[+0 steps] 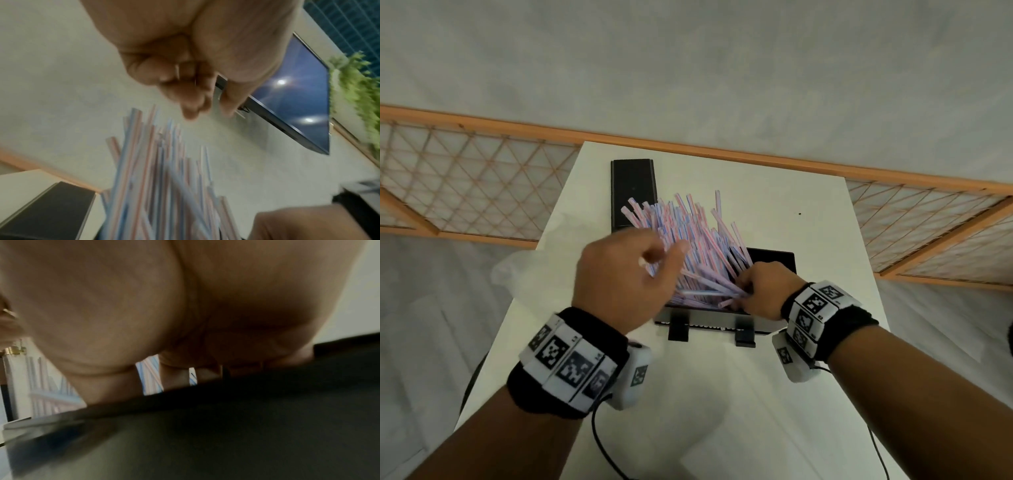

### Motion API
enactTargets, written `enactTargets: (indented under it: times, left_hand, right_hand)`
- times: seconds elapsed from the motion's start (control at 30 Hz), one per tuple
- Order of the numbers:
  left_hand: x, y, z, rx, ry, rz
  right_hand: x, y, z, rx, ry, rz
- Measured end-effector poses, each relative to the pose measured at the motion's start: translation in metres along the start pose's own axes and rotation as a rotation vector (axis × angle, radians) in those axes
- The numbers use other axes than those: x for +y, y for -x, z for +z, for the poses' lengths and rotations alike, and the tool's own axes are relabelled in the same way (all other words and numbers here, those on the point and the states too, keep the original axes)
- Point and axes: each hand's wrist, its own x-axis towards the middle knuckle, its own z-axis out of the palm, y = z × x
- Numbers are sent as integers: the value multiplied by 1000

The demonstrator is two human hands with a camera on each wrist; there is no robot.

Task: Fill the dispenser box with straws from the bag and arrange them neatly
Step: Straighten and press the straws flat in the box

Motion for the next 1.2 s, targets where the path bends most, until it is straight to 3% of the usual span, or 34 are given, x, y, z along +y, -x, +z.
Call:
enactTargets:
  times: [0.07,0.17,0.23,0.3,0.43,0.7,0.83,1.0,1.2]
  left_hand:
    - [-7,-1,-8,186,78,-108]
    - [-24,3,-5,309,378,-586]
    - [-31,5,8,272,617,-968]
    - [-31,14,23,168,806,-1164]
    - [-20,31,49,116,1128,-1144]
    - [-10,14,57,185,825,-1019]
    - [-9,11,59,244,872,-1037]
    - [-8,5,58,290,910,-1004]
    - [-12,-3,53,349,979,-1094]
  right_hand:
    - [1,0,-2,55,-53,-70]
    - [-2,2,-3,100,-120,-170]
    - [-5,2,1,85,-83,-210]
    - [-5,4,3,68,-50,-224]
    - [-2,3,11,-26,62,-256]
    - [-12,-4,31,44,30,-378]
    - [-17,-5,38,92,-37,-306]
    - [-25,-4,32,164,-249,-372]
    - [-35,-12,26,269,-217,-412]
